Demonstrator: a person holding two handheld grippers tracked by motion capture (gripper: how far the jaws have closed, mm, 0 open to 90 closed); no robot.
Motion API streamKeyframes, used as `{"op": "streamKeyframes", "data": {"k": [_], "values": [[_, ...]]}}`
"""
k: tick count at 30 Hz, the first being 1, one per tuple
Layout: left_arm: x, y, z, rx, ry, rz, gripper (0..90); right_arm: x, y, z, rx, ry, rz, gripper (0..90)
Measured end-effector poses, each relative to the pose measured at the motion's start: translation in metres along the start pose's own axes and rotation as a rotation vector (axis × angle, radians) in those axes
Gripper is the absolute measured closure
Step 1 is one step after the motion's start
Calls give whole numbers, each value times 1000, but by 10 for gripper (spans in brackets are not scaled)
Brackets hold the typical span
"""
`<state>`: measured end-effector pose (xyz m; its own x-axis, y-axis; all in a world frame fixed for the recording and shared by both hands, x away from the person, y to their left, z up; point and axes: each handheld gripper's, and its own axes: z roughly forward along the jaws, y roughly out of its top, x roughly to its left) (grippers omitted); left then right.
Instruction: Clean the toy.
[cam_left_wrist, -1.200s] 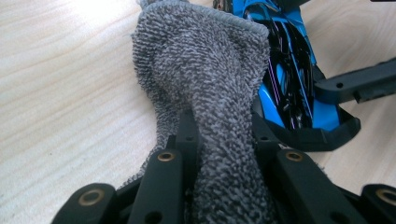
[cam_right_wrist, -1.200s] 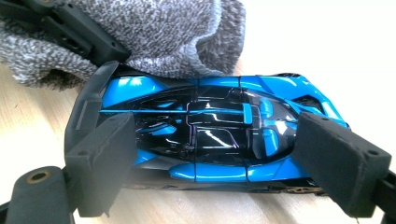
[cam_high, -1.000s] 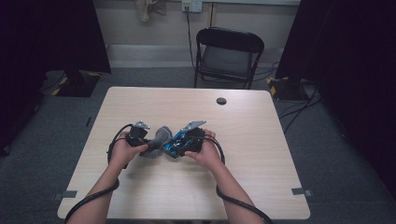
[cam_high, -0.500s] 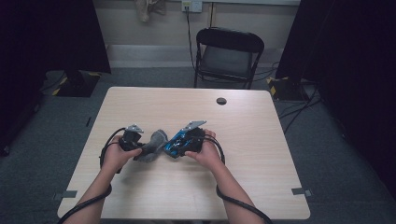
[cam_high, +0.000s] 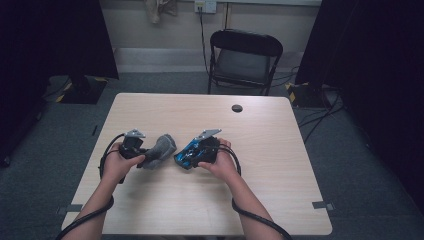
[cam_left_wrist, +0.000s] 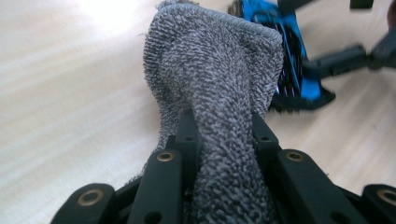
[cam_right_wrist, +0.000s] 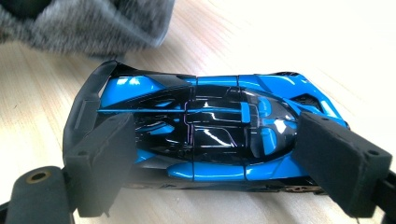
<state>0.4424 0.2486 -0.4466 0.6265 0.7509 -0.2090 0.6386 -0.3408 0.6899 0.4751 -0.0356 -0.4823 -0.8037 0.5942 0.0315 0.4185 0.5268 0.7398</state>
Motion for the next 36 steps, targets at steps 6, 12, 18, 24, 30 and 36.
{"op": "streamKeyframes", "data": {"k": [6, 12, 18, 24, 30, 36], "values": [[3, 19, 3, -53, 20, -19, 712, 0, 0, 0, -3, -3, -1, 129], [3, 30, 23, -54, 15, -27, 711, 0, -1, 0, -4, -2, -1, 129], [4, 37, 41, -51, 38, -27, 711, 0, 0, 0, -3, -2, -2, 129], [1, 47, 56, -53, 54, -1, 711, 0, 0, 0, 4, 0, -2, 130], [-1, 59, 72, -67, 54, 2, 711, -1, 0, 0, -1, 3, -2, 129], [-6, 67, 92, -62, 53, 18, 709, -1, 0, 0, -1, 4, -1, 129]]}}
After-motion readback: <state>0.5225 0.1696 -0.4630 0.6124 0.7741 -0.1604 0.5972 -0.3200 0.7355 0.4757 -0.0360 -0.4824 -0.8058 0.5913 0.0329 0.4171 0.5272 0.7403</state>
